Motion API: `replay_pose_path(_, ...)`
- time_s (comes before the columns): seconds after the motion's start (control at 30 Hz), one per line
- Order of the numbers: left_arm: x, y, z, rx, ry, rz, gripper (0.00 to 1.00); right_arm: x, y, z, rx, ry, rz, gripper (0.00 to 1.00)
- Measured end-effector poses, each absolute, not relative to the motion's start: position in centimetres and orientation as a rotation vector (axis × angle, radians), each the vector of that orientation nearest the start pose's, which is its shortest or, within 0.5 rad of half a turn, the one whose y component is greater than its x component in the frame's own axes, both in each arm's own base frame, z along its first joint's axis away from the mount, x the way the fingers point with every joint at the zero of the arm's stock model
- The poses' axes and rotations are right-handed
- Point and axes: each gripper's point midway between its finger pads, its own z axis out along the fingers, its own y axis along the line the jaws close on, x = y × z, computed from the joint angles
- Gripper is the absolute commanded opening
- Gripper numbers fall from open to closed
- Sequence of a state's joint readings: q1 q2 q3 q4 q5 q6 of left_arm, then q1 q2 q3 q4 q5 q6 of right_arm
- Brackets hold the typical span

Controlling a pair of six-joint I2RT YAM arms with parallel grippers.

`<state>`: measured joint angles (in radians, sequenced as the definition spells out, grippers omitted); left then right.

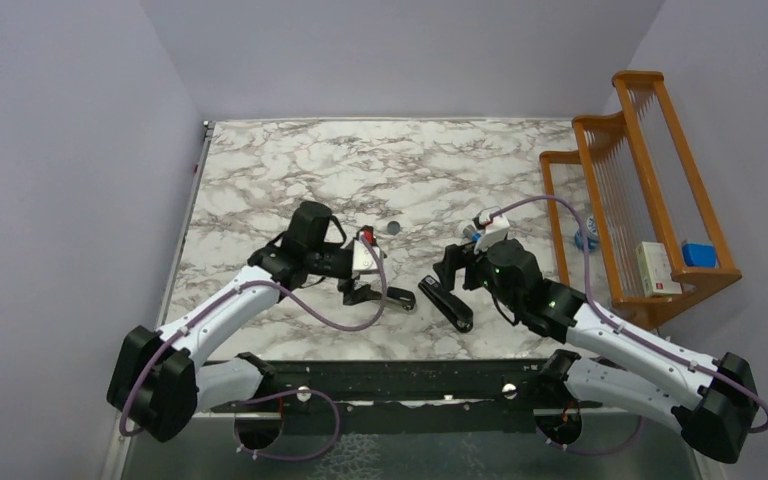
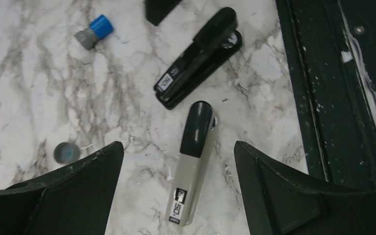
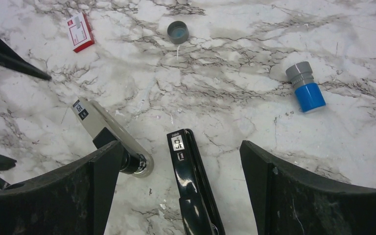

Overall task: Load the staples into the stapler
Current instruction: Open the stapler at the center of the board.

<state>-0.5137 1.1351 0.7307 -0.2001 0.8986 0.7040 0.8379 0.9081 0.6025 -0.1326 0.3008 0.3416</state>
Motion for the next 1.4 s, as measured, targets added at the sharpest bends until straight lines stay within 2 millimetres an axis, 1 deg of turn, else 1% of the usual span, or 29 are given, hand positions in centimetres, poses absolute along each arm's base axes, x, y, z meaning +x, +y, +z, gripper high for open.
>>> replay_pose_path(0.03,20.3,-25.7,16.2,1.581,1.327,-0.847,0.86,23.8,20.7,16.4,-0.305,1.991,0.459,0.92)
replay_pose_path(0.07,19.6,-26.3,15.5,1.622,1.321,-0.87,0.85,23.7,20.6,16.1,-0.306,1.992,0.459,0.92)
replay_pose_path(0.17,17.4,-27.1,12.7,1.763,1.315,-0.89,0.83,23.5,20.3,15.6,-0.311,1.999,0.456,0.92)
replay_pose_path(0.27,16.1,-27.5,10.4,1.866,1.319,-0.89,0.81,23.4,20.4,15.6,-0.315,2.0,0.461,0.92)
replay_pose_path(0.37,15.9,-27.4,8.5,1.929,1.348,-0.882,0.79,23.2,20.6,15.5,-0.327,2.005,0.473,0.92)
replay_pose_path(0.43,16.2,-27.4,7.8,1.957,1.358,-0.866,0.79,23.1,20.8,15.3,-0.338,2.011,0.48,0.91)
replay_pose_path(0.5,16.8,-27.6,7.6,1.966,1.357,-0.841,0.79,23.0,20.9,15.2,-0.348,2.015,0.485,0.91)
replay_pose_path(0.6,17.8,-28.1,7.9,1.962,1.335,-0.799,0.79,22.9,21.1,15.1,-0.36,2.017,0.493,0.91)
replay_pose_path(0.77,19.4,-29.0,8.4,1.94,1.292,-0.744,0.74,22.9,21.2,15.1,-0.367,2.017,0.498,0.89)
replay_pose_path(0.83,19.9,-29.3,8.1,1.939,1.29,-0.732,0.72,22.9,21.2,15.0,-0.368,2.021,0.496,0.88)
replay_pose_path(0.93,20.6,-29.6,7.0,1.949,1.317,-0.726,0.68,22.9,21.2,14.4,-0.374,2.04,0.485,0.88)
replay_pose_path(1.03,20.8,-29.6,5.8,1.962,1.347,-0.726,0.62,22.8,21.1,13.6,-0.384,2.07,0.466,0.88)
replay_pose_path(1.1,20.8,-29.7,5.4,1.971,1.355,-0.725,0.57,22.7,21.0,13.3,-0.385,2.08,0.462,0.88)
replay_pose_path(1.2,20.8,-29.9,5.1,1.98,1.356,-0.727,0.53,22.6,21.0,13.4,-0.377,2.08,0.467,0.88)
replay_pose_path(1.4,20.7,-30.5,4.9,1.993,1.351,-0.733,0.49,22.5,20.9,13.4,-0.37,2.082,0.471,0.88)
